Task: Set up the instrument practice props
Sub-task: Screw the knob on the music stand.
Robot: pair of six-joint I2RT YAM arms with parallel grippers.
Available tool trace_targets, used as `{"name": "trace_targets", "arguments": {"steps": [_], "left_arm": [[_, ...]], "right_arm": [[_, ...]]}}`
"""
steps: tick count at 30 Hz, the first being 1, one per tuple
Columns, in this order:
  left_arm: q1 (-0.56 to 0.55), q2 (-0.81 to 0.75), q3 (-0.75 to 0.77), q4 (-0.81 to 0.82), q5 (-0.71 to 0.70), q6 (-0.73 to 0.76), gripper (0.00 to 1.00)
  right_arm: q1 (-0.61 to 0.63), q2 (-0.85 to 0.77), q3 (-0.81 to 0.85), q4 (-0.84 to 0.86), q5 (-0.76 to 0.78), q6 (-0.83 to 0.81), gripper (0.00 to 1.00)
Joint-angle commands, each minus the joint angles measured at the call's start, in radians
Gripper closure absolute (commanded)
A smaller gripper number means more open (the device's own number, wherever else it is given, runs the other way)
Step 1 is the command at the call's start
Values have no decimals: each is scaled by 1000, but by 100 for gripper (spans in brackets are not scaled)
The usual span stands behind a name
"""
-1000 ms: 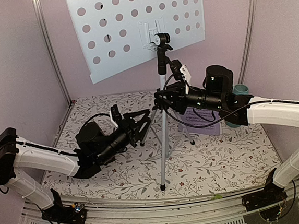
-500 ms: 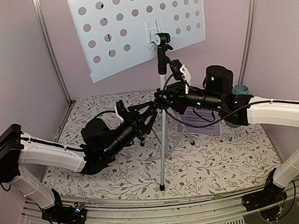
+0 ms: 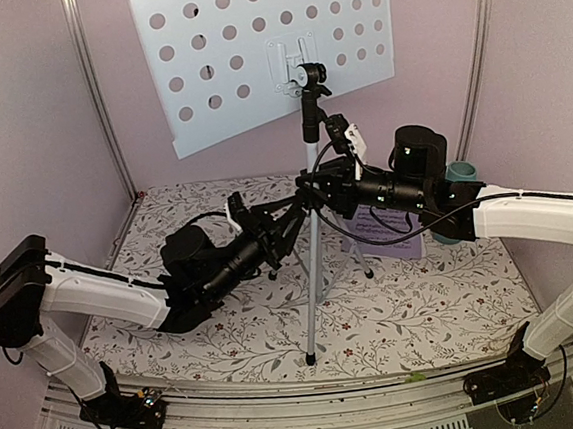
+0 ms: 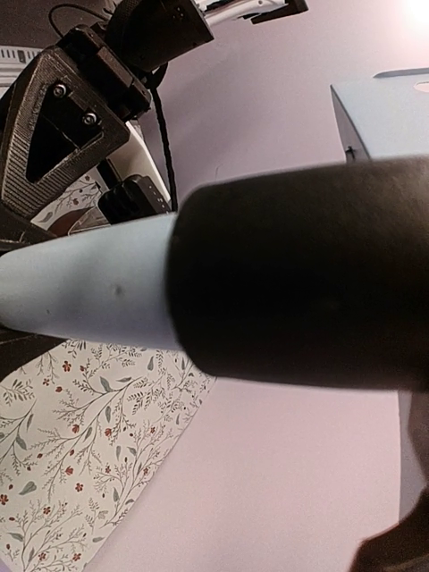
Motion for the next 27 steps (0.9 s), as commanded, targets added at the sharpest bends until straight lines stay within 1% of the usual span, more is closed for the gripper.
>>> {"name": "trace_targets", "arguments": {"steps": [1,8,17,21,27], "left_arm": [[2,7,18,13,2,18,70],[17,4,16,-9,10,40,80],[28,-12,2,-70,33,98,87],[34,-34,-2,-105,35,158,88],[46,-78,25,-205,60,304,93]], "right_arm": [[26,81,-59,-155,-4,20,100],[25,79,-61,-155,-2,20,100],[25,78,-66,-154,0,21,100],[25,78,-67,-152,-2,22,100],[27,81,-61,-152,-6,23,100]]}}
